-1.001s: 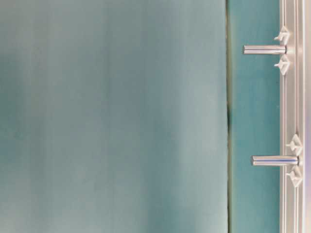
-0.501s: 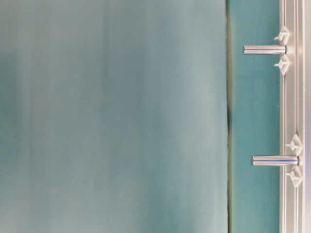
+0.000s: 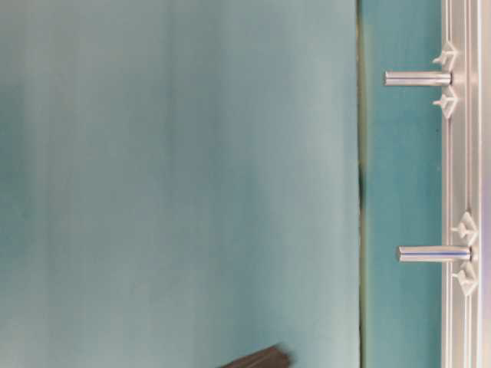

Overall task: Find the location of the shaft and insert the large gear.
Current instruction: 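Move the left gripper over the large blue gear's hub, then lower the left gripper and close it on the blue gear's hub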

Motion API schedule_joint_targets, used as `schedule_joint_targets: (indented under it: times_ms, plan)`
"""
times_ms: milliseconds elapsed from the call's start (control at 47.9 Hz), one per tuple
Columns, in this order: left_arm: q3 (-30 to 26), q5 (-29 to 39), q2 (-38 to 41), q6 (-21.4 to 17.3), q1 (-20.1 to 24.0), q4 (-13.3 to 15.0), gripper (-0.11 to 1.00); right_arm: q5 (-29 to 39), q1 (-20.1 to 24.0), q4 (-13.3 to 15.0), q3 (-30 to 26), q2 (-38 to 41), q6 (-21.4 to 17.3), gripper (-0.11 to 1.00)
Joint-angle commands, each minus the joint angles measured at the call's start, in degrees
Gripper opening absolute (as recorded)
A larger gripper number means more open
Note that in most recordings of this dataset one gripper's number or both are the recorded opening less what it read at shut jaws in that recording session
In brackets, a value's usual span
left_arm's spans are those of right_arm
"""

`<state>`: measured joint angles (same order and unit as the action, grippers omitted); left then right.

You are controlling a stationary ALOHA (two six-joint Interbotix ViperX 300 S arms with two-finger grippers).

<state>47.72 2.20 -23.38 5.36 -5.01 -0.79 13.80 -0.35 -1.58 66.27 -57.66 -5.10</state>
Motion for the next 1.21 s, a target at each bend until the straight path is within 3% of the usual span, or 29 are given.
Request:
schedule_joint_targets:
  times_ms: [0,209,313,396,563,668,897,1189]
  plan:
    - [-2.9,-0.1,2.5,-0.3,-0.5,-0.2,0.0,0.7,-0.2,-0.1,-1.4,1.1,-0.5,0.02]
    - [-4.2,-0.1,6.5,-0.2,-0.6,-0.1,0.01,3.3,-0.2,0.0,-1.5,1.6,-0.6,0.02]
    - [-4.5,0.0,8.0,0.2,-0.6,-0.2,0.08,4.1,-0.2,0.0,-1.5,1.6,-0.6,0.02]
    - [-4.9,0.2,9.1,0.4,-0.6,-0.1,0.25,4.4,-0.2,0.0,-1.5,1.6,-0.6,0.02]
    - [-6.9,0.4,11.8,1.2,-0.5,-0.2,0.74,4.8,-0.2,0.0,-1.4,1.6,-0.6,0.02]
    - [-8.4,1.6,14.0,2.4,-0.5,-0.2,0.93,4.8,-0.2,0.0,-1.4,1.5,-0.6,0.02]
    - [-11.7,7.0,19.4,3.7,-0.6,-0.2,0.93,4.8,-0.2,0.0,-1.4,1.3,-0.7,0.02]
    - [-13.1,7.5,24.6,3.7,-0.6,-0.2,0.93,4.8,-0.2,0.0,-1.2,1.1,-0.7,0.02]
